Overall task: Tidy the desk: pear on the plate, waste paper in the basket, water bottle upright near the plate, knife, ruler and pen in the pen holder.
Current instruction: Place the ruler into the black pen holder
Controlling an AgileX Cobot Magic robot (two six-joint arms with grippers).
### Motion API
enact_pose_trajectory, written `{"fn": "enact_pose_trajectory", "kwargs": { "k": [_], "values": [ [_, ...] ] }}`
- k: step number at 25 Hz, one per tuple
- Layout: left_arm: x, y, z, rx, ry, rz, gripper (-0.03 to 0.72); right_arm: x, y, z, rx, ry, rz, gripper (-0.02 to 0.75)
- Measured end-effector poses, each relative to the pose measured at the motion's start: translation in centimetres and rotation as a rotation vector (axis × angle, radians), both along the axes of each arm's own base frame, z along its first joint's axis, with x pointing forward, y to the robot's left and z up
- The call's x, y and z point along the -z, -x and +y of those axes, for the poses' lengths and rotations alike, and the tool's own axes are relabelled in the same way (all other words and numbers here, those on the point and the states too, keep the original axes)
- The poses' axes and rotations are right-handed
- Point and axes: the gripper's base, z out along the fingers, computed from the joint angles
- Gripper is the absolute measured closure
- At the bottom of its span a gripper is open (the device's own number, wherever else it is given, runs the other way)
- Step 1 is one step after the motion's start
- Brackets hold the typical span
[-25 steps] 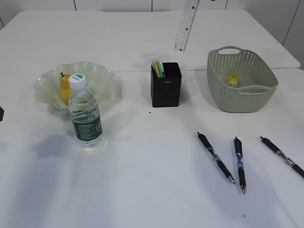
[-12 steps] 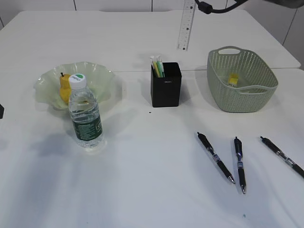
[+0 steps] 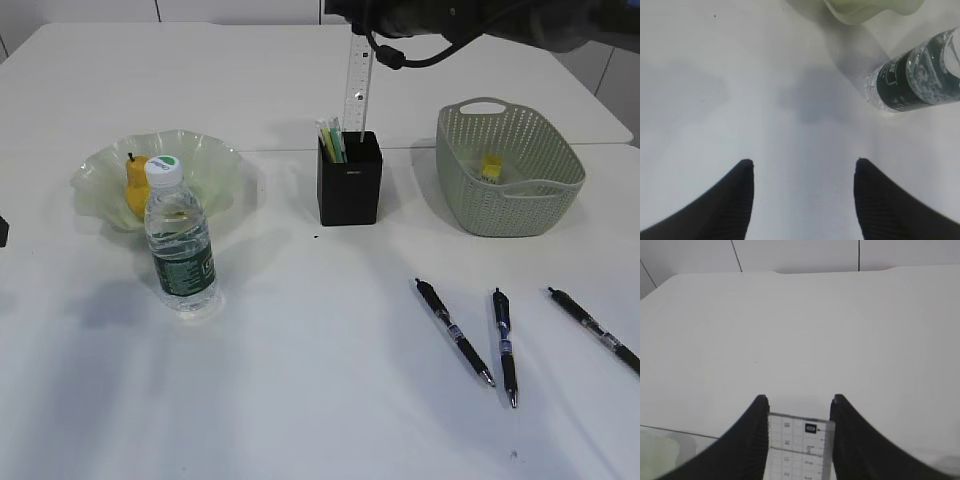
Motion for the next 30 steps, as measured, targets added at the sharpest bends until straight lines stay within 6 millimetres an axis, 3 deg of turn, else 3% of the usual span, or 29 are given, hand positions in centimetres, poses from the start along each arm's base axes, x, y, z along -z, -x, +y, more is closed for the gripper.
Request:
{"fn": "enact_pose_trajectory", "kwargs": {
  "k": [11, 20, 30],
  "values": [
    [0.0, 0.0, 0.0, 0.000, 0.000, -0.001, 0.241, 3.8, -0.2, -0.1, 0.036, 0.060, 0.171, 0.462],
    [0.0, 0.0, 0.0, 0.000, 0.000, -0.001, 0.241, 3.9, -0.1, -0.1, 0.042, 0.062, 0.192, 0.458],
    [0.0, 0.0, 0.0, 0.000, 0.000, -0.001, 0.241, 3.9, -0.1, -0.1, 0.042, 0.056, 0.194, 0.399]
  ]
}}
